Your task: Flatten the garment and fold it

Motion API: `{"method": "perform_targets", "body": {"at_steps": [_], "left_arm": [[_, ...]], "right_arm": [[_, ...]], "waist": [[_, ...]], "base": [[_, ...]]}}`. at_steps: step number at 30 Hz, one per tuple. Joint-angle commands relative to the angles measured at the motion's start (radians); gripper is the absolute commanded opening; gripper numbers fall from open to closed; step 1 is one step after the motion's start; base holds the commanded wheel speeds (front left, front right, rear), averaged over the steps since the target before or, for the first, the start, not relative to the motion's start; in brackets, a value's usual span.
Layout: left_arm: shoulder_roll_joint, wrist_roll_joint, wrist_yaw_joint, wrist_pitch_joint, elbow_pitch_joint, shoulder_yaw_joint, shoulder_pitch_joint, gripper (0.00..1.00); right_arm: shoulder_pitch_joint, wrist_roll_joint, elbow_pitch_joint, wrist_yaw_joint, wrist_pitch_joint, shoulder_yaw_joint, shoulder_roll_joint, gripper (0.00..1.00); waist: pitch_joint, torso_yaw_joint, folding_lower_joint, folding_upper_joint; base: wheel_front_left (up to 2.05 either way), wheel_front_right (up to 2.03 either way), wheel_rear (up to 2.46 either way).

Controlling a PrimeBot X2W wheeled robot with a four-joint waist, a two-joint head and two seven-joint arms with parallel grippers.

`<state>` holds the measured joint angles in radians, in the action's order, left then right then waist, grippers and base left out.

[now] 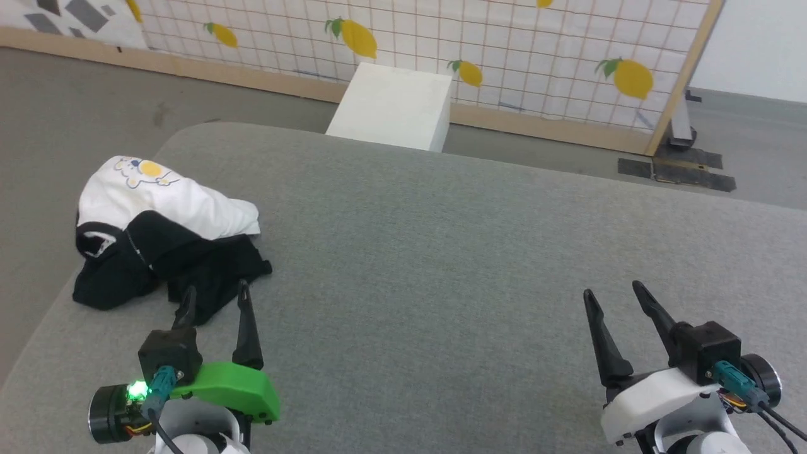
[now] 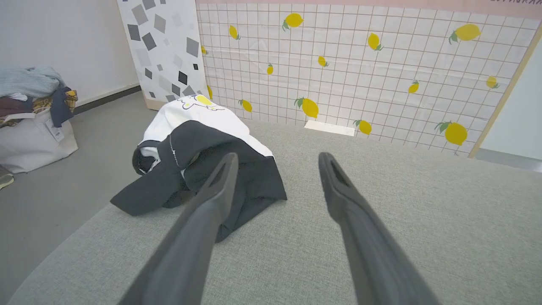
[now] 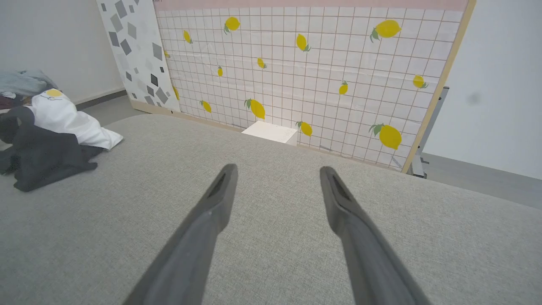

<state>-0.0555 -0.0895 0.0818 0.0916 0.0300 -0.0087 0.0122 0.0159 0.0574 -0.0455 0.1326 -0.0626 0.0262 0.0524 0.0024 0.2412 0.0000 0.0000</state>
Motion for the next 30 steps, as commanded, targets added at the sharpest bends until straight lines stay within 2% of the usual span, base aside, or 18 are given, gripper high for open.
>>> {"method": "perform_targets", "body": {"at_steps": [1,30], "left_arm": [[0.000,-0.011,0.009,0.013,0.004,0.005,-0.016,1.00],[0.002,-0.062,0.058,0.073,0.021,0.015,-0.033,1.00]], "right_arm": [[-0.016,0.011,-0.004,-0.001,-0.012,0.004,-0.001,1.00],[-0.026,0.052,-0.038,-0.001,-0.053,0.028,-0.001,1.00]], "waist": [[0.000,0.021,0.0000,0.0000],[-0.003,0.174,0.0000,0.0000]], "base": [[0.00,0.00,0.00],[0.00,0.00,0.00]]}}
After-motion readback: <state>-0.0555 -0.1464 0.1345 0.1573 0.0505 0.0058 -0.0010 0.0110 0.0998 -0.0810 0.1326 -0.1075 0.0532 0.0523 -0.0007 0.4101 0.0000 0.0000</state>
